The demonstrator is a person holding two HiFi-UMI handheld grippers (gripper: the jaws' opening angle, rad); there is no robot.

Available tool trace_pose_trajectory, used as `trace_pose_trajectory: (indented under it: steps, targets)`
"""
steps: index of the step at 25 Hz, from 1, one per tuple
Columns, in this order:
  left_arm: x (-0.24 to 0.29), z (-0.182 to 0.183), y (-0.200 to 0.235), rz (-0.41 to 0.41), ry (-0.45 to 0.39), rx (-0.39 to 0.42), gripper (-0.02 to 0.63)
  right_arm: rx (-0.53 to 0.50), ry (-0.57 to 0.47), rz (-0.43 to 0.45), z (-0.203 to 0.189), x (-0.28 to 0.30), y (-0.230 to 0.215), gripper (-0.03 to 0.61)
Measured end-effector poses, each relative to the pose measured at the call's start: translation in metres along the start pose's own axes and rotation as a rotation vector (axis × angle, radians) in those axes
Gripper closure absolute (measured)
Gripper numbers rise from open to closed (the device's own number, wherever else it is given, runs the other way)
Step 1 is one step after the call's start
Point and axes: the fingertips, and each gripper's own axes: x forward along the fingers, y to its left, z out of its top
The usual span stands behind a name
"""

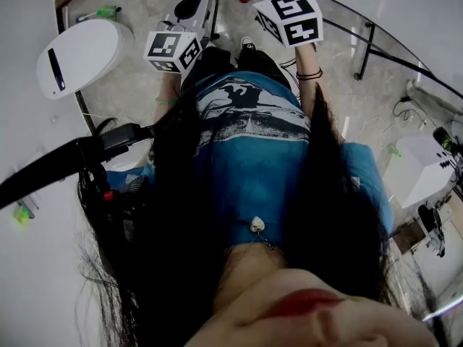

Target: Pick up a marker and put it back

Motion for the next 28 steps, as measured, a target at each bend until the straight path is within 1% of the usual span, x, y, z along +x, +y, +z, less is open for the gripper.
trace_pose_trajectory:
  steps: [4,7,10,13,16,22,26,28]
  targets:
    - [0.001,0.001,-0.001,-0.006,0.001,0.002,0.612,0.057,-0.117,-0.052,0.023,-0.027,-0.011,0.508]
    - [0.001,0.001,-0.001,-0.009,0.004,0.006,0.612,0.091,-0.192,-0.073,0.04,-0.047,-0.015,0.508]
    - [0.001,0.002,-0.001,-0.013,0.005,0.009,0.612,0.096,-0.246,-0.086,0.056,-0.066,-0.017,0.508]
    - [0.001,0.001,0.0,-0.012,0.008,0.012,0.612,0.1,-0.27,-0.082,0.064,-0.071,-0.017,0.508]
    - [0.001,0.001,0.0,-0.012,0.01,0.014,0.612,0.109,-0.24,-0.071,0.054,-0.061,-0.016,0.508]
    - [0.0,0.001,0.003,-0.001,0.009,0.014,0.612,0.087,-0.116,-0.04,0.018,-0.025,-0.012,0.508]
    - [-0.001,0.001,0.005,0.01,0.008,0.011,0.612,-0.01,-0.003,-0.051,-0.005,-0.002,-0.01,0.508]
    - [-0.002,0.001,0.007,0.014,0.006,0.01,0.612,-0.052,0.044,-0.04,-0.016,0.008,-0.006,0.508]
